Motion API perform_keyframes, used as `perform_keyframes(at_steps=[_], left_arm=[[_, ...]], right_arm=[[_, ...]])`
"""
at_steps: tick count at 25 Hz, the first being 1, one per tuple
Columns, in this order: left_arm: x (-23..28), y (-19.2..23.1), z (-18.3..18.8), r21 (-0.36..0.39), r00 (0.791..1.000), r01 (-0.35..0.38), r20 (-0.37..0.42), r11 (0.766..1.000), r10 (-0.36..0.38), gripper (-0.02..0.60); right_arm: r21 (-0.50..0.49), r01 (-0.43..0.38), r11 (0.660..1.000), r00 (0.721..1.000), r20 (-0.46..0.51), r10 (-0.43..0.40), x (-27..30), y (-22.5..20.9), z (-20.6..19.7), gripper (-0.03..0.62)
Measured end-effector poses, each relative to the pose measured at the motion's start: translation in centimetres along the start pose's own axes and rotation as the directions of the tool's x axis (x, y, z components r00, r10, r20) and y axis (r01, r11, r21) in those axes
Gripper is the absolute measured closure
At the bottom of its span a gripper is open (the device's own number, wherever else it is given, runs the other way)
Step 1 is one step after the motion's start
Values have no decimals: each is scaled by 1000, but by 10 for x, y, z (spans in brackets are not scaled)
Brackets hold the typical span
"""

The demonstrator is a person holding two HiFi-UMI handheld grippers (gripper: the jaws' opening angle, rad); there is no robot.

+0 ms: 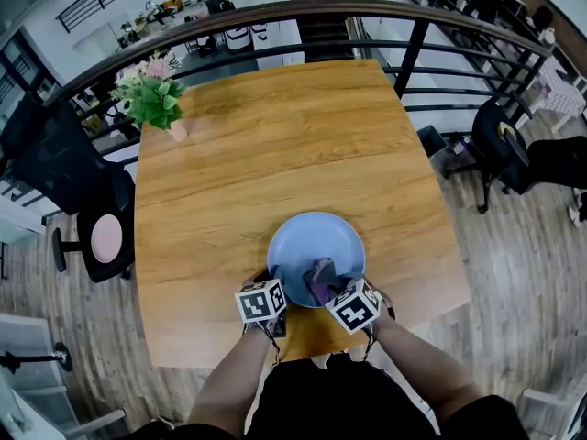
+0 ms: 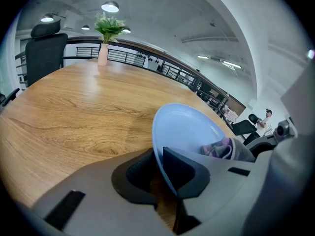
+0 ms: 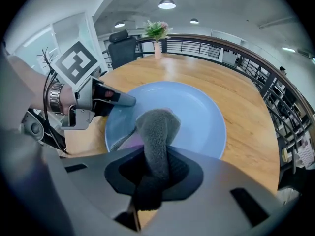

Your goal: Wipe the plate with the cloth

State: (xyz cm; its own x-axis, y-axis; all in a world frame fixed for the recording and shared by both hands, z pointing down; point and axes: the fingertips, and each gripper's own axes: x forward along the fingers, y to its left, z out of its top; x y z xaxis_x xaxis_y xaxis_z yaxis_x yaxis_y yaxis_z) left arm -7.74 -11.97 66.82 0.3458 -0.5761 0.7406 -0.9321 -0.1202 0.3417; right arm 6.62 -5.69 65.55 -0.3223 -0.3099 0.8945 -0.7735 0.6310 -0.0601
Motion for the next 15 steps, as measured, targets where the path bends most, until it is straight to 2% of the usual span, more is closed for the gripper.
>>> perform_keyframes(at_steps=[8,12,15], left_arm=[[-1,1,-1,-7,1000,12,-8,1000,-12,513],[-2,1,-1,-17,1000,19,-14,1000,-19,514],[-2,0,-1,-20,1000,25,-15,999,-25,514]], right_arm=[[-53,-74,996,997,2,74,15,43,18,520],[-47,-110,993,994,14,110,21,57,29,520],[-18,-98,995,994,54,99,22,52,39,520]])
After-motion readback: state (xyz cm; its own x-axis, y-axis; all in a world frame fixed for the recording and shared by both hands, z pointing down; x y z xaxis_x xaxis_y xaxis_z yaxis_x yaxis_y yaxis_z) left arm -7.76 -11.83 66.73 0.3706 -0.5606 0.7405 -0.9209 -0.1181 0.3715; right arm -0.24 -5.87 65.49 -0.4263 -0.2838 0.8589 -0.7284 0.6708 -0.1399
